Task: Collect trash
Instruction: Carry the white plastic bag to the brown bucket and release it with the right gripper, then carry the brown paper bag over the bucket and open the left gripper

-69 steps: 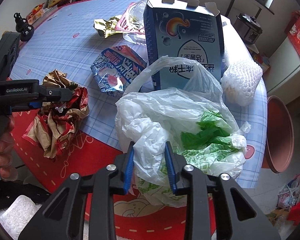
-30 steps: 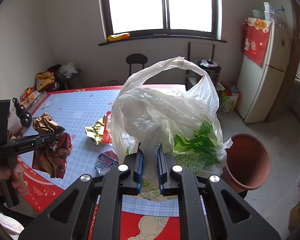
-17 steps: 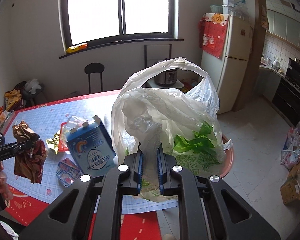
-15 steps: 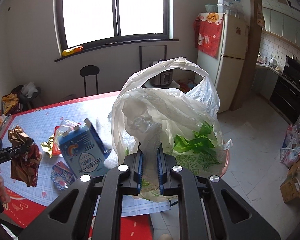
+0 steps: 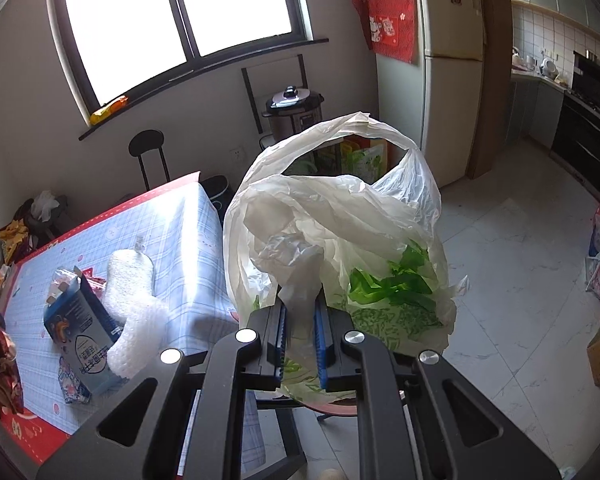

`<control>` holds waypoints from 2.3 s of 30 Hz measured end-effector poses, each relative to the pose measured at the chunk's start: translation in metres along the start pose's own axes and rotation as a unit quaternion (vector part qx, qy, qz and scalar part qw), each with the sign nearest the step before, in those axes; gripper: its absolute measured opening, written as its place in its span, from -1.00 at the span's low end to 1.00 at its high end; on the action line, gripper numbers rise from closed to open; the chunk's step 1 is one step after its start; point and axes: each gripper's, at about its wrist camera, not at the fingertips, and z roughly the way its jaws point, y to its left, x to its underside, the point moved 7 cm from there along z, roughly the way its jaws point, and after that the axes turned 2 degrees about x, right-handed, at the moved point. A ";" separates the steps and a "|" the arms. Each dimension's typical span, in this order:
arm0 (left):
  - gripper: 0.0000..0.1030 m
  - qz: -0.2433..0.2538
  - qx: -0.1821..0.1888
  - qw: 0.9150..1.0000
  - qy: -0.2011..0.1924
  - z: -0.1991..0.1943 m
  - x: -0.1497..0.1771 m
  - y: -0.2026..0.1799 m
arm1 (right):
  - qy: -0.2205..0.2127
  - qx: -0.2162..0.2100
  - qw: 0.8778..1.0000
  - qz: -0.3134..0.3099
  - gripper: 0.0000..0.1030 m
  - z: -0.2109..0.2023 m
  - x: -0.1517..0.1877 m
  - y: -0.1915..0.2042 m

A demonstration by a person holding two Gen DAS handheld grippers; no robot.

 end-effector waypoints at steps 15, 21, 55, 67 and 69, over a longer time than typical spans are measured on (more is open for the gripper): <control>-0.09 0.041 0.002 0.999 0.005 0.005 -0.005 -0.049 | 0.020 0.011 1.000 0.005 0.58 0.026 -0.017 -0.021; -0.09 0.081 0.037 0.996 0.011 0.018 -0.008 -0.088 | 0.020 0.028 0.999 0.004 0.77 0.004 -0.018 -0.028; -0.08 0.245 0.203 0.947 0.044 0.139 -0.014 -0.402 | 0.010 0.139 0.989 0.051 0.89 -0.087 0.019 -0.159; 0.60 0.251 0.253 0.933 0.052 0.176 -0.018 -0.444 | 0.016 0.139 0.989 0.052 0.89 -0.087 0.028 -0.159; 0.76 0.254 0.252 0.933 0.038 0.173 -0.019 -0.445 | 0.016 0.138 0.989 0.050 0.89 -0.087 0.028 -0.157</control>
